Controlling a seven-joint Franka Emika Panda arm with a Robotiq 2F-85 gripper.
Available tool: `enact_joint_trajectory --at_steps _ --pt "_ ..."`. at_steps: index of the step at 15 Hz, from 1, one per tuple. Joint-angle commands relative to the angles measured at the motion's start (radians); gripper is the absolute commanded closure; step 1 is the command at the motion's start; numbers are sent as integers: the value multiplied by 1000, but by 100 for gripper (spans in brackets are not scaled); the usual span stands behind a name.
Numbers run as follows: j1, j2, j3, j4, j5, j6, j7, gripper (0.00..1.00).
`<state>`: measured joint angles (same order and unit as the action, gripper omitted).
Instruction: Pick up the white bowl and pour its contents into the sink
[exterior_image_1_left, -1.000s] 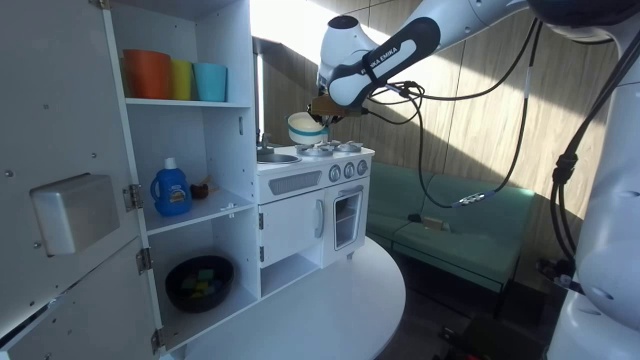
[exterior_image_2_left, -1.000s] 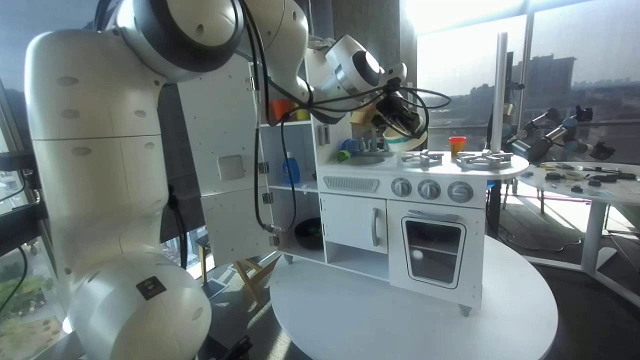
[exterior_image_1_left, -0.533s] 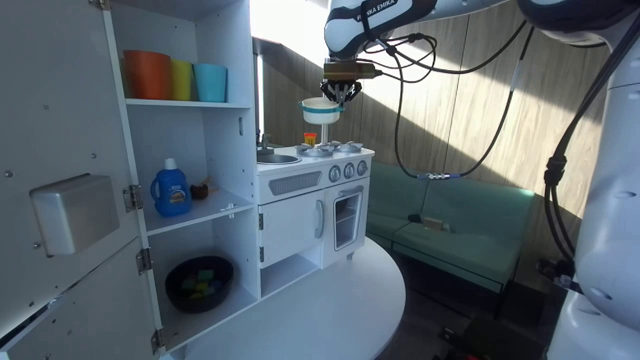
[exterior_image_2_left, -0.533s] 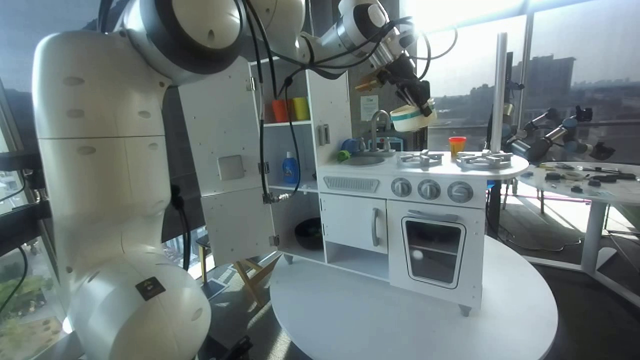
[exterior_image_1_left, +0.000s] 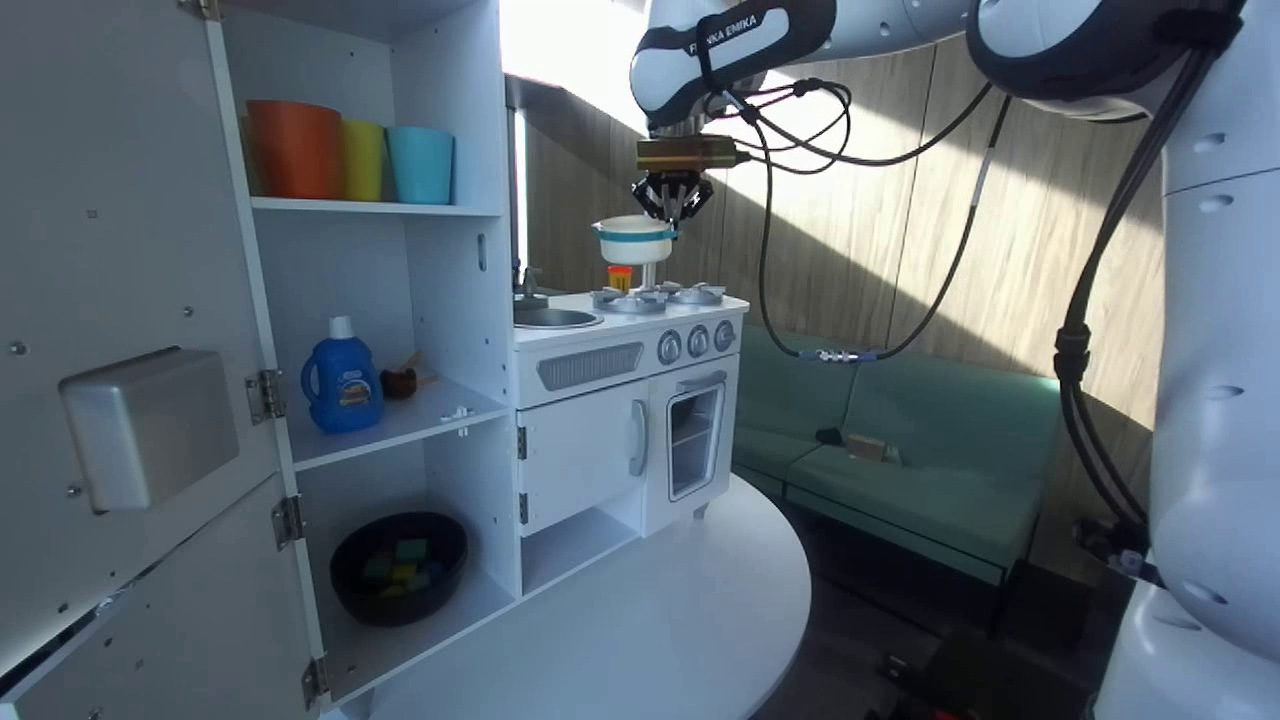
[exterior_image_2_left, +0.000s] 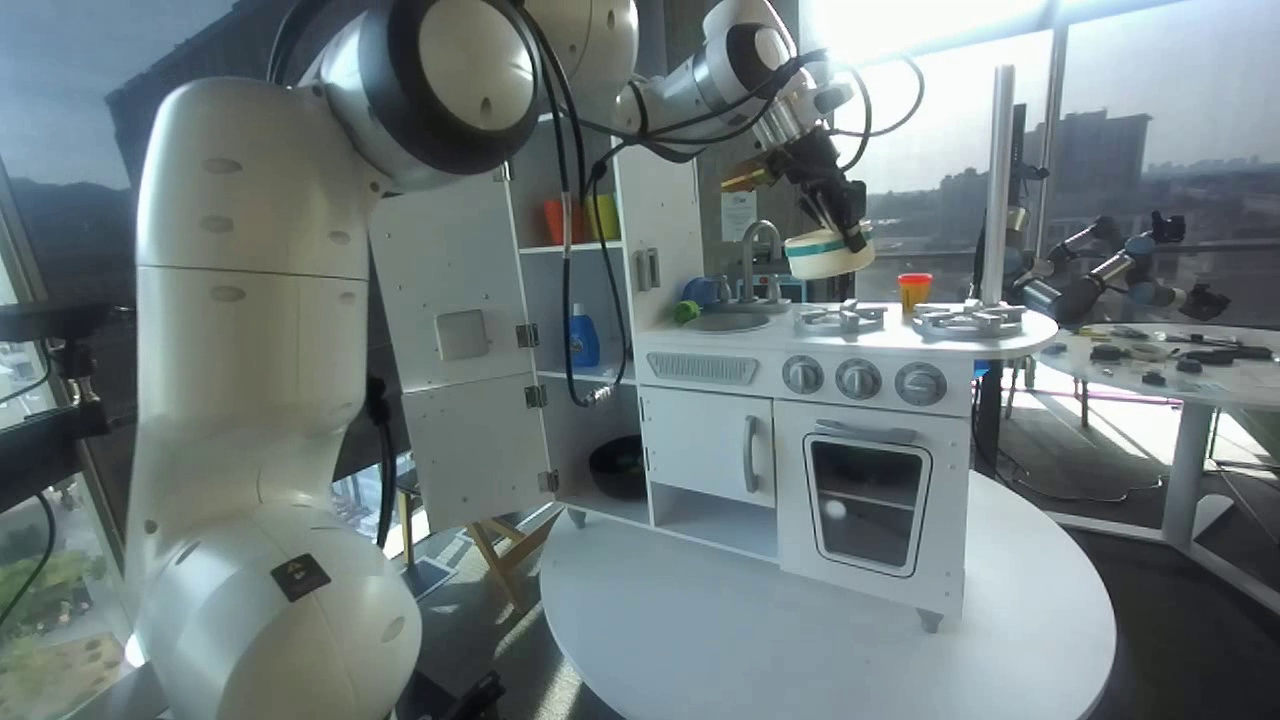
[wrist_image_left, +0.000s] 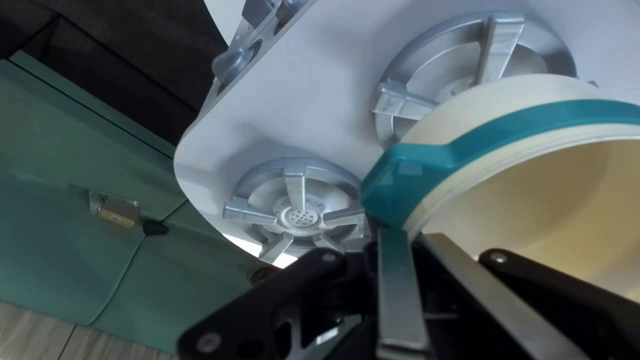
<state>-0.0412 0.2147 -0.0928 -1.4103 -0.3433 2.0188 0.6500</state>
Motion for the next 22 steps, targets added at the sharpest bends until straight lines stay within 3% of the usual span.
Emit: enact_joint_trajectory --at_steps 1,6,7,9,17,22 --pt "3 47 -5 73 65 -53 -51 92" --pt "5 64 -10 71 99 -73 -64 90" --pt "4 65 -11 69 104 -70 -64 68" --pt "5 69 -14 70 101 -74 -56 64" --pt "4 40 -16 76 76 -106 -53 4" --pt "9 -41 3 25 85 -116 -99 0"
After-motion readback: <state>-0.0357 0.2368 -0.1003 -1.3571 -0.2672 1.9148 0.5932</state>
